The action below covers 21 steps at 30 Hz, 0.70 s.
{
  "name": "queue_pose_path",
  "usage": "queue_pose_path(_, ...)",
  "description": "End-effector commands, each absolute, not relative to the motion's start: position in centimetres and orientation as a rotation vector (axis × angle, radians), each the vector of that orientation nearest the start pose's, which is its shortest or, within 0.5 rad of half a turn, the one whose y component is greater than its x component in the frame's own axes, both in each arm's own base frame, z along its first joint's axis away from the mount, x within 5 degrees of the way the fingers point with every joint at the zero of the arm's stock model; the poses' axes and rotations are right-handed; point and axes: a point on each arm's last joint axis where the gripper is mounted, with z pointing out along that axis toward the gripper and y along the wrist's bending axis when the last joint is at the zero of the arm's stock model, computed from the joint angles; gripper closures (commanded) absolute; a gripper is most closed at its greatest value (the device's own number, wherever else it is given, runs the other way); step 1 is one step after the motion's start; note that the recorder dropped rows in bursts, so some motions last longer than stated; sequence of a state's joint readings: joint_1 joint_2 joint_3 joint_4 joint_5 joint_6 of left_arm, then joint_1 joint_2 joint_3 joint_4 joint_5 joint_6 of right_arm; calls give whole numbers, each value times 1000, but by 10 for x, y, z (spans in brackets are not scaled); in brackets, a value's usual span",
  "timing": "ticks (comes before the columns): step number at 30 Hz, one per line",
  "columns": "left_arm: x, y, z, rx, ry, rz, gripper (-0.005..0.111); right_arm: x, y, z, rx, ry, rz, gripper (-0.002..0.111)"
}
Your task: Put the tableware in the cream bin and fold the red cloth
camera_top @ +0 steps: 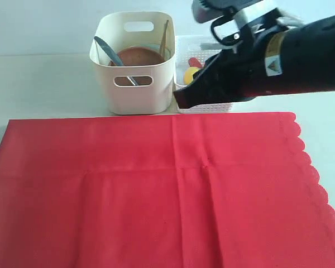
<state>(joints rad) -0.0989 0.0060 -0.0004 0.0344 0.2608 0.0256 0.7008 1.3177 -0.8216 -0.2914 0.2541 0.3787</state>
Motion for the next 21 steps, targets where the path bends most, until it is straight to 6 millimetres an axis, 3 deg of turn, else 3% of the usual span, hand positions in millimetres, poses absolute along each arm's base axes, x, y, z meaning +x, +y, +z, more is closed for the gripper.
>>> queue_pose_path(1,55,-5,190,133,1735,-25,104,188,152,284,-569,2061,441,108)
queue_pose_path(9,55,-5,190,133,1735,-25,104,130,107,276,-479,1916,572,108)
queue_pose_path(15,55,-5,190,133,1735,-25,104,90,74,255,-404,1840,647,108)
queue_pose_path(21,55,-5,190,133,1735,-25,104,68,55,237,-374,1766,680,108)
